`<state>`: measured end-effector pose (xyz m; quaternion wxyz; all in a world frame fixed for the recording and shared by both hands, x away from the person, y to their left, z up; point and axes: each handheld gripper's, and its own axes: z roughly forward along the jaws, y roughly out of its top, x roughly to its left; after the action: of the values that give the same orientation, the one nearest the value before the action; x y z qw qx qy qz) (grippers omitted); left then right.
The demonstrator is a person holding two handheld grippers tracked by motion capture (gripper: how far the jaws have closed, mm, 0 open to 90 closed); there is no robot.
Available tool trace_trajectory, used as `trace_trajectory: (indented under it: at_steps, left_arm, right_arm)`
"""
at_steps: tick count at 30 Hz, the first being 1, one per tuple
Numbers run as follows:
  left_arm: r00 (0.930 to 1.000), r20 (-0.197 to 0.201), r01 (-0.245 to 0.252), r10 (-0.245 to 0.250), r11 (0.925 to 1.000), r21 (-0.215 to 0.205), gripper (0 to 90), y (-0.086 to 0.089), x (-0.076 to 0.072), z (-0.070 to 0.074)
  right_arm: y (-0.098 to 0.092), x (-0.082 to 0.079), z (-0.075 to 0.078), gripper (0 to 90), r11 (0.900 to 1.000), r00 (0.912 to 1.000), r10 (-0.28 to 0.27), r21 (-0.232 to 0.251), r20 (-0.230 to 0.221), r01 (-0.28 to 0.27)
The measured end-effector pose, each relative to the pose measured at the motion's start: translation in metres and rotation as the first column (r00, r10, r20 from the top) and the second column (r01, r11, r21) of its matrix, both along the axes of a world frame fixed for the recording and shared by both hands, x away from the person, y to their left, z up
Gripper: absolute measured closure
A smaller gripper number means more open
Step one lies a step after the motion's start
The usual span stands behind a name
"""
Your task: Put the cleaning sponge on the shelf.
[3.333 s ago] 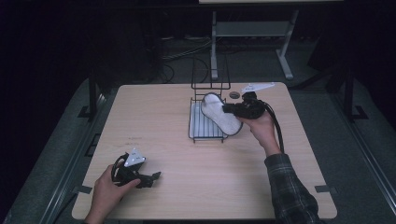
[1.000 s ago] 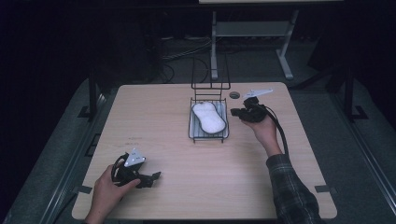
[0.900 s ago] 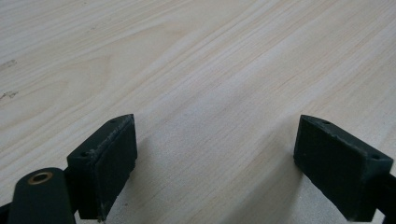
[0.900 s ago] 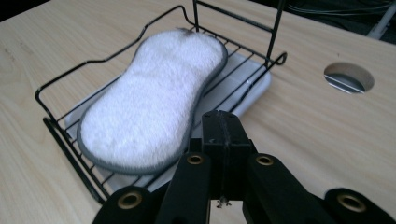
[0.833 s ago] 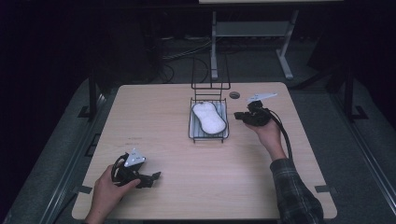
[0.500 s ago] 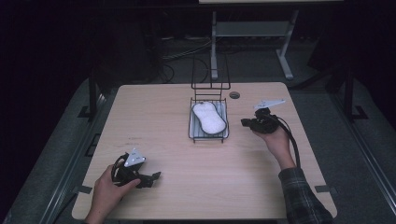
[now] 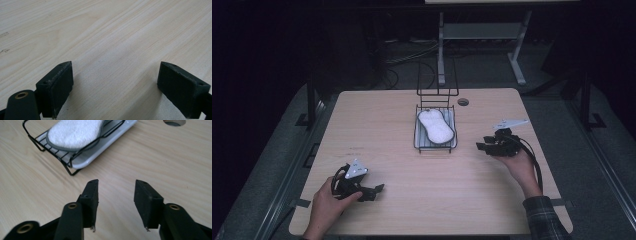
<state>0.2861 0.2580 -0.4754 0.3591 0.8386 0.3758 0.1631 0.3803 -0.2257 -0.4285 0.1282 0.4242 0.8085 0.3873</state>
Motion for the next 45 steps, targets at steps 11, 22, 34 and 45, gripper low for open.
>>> trace_trajectory:
  at_steps: [11,22,34,45]
  left_arm:
    - [1.0,0.001,0.0,0.0,1.0,0.001,12.7,0.0,0.0,0.0]
    - [1.0,0.004,0.0,0.0,1.0,-0.002,12.7,0.0,0.0,0.0]
    - [1.0,0.003,0.0,0.0,1.0,-0.001,12.7,0.0,0.0,0.0]
    - [1.0,0.003,0.0,0.0,1.0,-0.001,12.7,0.0,0.0,0.0]
  right_arm:
    - [-0.012,-0.028,-0.005,19.8,0.998,0.9991,-0.043,-0.049,-0.001,0.043]
    - [-0.021,-0.062,-0.009,12.9,0.997,0.9981,-0.062,-0.049,-0.001,0.062]
    - [-0.025,-0.096,-0.031,6.9,0.988,0.9965,-0.084,-0.134,-0.004,0.083]
    - [-0.036,-0.113,-0.048,2.8,0.987,0.9953,-0.095,-0.134,-0.014,0.093]
